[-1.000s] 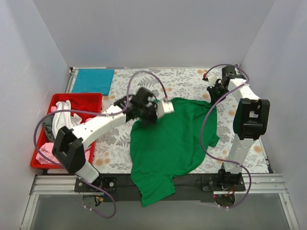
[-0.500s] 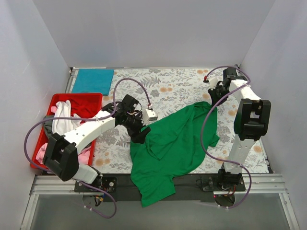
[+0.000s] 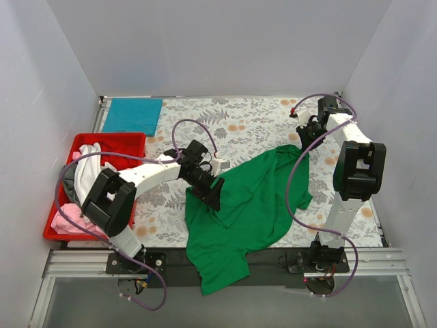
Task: Fold and stack the t-shirts
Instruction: Flatten the tshirt out
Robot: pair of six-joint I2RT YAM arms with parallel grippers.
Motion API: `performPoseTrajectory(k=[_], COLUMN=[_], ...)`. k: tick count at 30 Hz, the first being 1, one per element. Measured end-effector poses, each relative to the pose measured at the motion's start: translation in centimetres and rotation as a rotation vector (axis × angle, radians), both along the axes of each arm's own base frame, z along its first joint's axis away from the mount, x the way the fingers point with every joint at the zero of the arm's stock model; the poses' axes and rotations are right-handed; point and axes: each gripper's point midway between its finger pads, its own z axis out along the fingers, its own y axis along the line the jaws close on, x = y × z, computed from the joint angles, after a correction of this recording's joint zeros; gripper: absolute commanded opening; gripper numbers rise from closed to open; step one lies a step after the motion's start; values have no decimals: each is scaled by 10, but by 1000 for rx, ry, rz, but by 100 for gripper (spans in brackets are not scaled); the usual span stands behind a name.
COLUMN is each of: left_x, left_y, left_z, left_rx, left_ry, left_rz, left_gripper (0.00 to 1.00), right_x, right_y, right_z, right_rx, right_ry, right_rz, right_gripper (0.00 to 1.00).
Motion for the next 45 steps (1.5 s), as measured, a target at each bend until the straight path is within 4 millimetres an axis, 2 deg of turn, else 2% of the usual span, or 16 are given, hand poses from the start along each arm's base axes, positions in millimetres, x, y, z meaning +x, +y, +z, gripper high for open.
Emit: performPoseTrajectory(k=[7, 14, 23, 27, 29, 31, 34, 41, 45], left_x=[-3, -4, -3, -6, -7, -7, -6, 12, 43], left_y=[-6, -5, -6, -7, -8, -7, -5, 16, 48], left_z=[-7, -31, -42, -45, -45, -46, -46, -43, -43], left_rx=[10, 66, 93, 100, 100, 105, 113, 133, 180], left_ry=[76, 145, 158, 167, 167, 168, 163, 129, 79], left_rz=[54, 83, 92, 87, 85, 87, 90, 138, 202], left_gripper=[48, 45, 43, 27, 11, 1, 0, 0, 0], right_x=[0, 0, 0, 0, 0, 0, -3, -21, -36], right_y=[0, 0, 0, 0, 0, 0, 1, 4, 3], right_z=[0, 0, 0, 0, 0, 0, -1, 3, 8], right_rx=[0, 0, -2, -3, -3, -2, 2, 12, 31], right_ry=[0, 0, -2, -3, -3, -4, 2, 25, 64], right_rz=[0, 0, 7, 10, 11, 14, 17, 42, 68], right_gripper=[1, 1, 1, 1, 1, 1, 1, 1, 23])
